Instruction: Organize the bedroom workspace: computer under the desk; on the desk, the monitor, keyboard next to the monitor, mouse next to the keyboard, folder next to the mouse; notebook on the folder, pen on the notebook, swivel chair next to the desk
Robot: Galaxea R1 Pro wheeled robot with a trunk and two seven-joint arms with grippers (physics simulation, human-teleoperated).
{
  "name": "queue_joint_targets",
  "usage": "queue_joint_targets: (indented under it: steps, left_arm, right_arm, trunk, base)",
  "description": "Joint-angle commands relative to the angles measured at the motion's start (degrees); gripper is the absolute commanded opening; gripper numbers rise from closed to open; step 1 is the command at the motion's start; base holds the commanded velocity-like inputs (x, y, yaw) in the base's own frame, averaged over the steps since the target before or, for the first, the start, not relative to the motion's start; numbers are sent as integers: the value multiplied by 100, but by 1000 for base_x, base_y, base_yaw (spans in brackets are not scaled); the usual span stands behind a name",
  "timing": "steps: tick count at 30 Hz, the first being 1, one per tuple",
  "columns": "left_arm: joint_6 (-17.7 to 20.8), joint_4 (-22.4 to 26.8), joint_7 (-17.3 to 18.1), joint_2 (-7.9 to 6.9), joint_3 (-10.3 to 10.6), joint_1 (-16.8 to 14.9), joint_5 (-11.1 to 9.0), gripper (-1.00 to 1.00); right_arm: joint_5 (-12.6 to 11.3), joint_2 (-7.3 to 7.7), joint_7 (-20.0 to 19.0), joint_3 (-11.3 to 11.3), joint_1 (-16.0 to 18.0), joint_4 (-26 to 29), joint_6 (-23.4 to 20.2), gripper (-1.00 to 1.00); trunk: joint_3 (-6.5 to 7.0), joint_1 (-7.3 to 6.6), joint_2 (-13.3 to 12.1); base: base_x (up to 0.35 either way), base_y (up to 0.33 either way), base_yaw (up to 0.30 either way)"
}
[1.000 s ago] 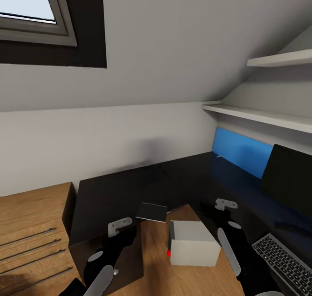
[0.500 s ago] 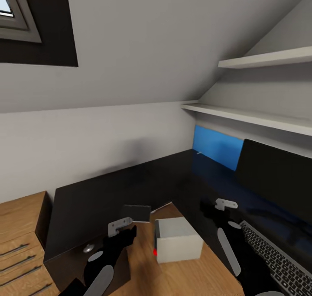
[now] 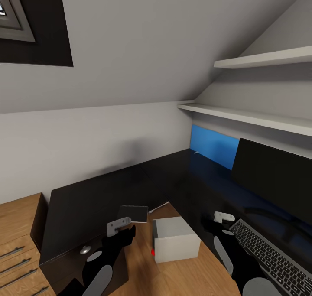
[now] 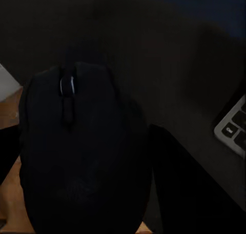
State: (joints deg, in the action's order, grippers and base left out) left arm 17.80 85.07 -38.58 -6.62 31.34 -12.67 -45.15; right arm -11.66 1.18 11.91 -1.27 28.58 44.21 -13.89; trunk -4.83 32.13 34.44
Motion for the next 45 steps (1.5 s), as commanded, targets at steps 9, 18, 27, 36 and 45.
queue_joint_targets:
  steps: [9,18,27,36,45]
  left_arm:
    - [5,9,-44,-5,12,-8,-29,100]
    - [5,9,-43,-63,12,-9,-29,100]
    - [9,9,-44,-67,12,-9,-29,100]
    - [4,9,-44,-67,12,-8,-29,100]
    - [4,9,-44,-67,12,-10,-29,100]
  right_arm:
    - [154,-10,363,-20,220,-497,279,-100]
    - [164,-5,529,-22,253,-653,296,-100]
    - [164,3,532,-22,308,-683,299,-100]
    - [160,8,532,-22,496,-1100,437,-100]
    - [155,121,532,-18,795,-1720,759,-100]
  trunk:
    - [-11,2,11]
    - [-11,2,11]
    - [-11,2,11]
    - [-11,2,11]
    - [-11,2,11]
  base:
    - [0,0,0]
    - [104,-90,0]
    - [135,-8,0]
    - [164,0,0]
    - [160,0,0]
